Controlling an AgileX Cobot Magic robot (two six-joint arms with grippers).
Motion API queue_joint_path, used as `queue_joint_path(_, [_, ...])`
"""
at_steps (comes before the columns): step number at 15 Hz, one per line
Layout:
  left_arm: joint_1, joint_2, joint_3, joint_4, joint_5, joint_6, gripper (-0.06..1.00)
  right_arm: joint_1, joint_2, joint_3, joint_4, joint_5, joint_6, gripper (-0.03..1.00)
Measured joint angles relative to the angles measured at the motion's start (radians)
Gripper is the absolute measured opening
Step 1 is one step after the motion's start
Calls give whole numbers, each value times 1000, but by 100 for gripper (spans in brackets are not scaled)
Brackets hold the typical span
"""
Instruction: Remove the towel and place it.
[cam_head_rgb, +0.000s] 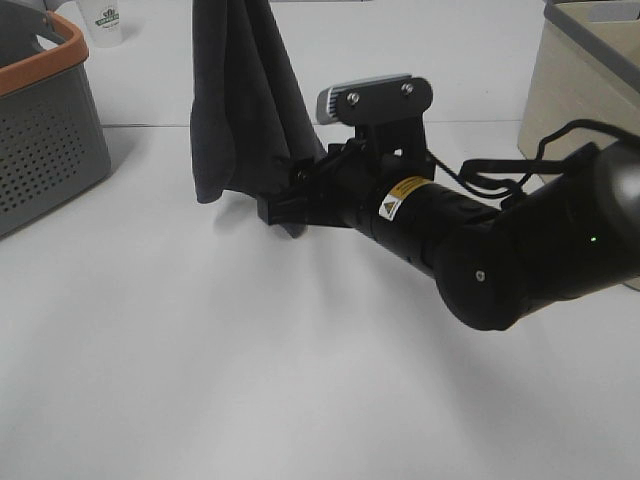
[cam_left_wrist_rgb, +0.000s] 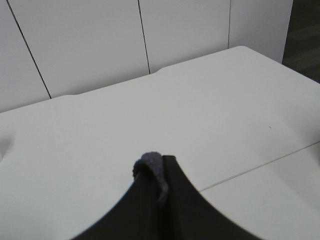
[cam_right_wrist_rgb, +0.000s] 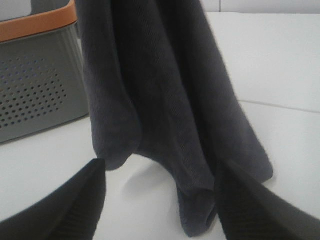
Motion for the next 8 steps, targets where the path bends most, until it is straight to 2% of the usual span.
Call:
queue_joint_path(1, [0,0,-16,0,9,0,0,0,37,3,-37,-27,16,63])
queue_joint_path(4, [0,13,-23,-32,46,1,0,1,164,-25,-166,-185,25,63])
queue_joint_path(8, [-7,57,-24,-45,47,4,0,3,302,-160,-190,-209,102,63])
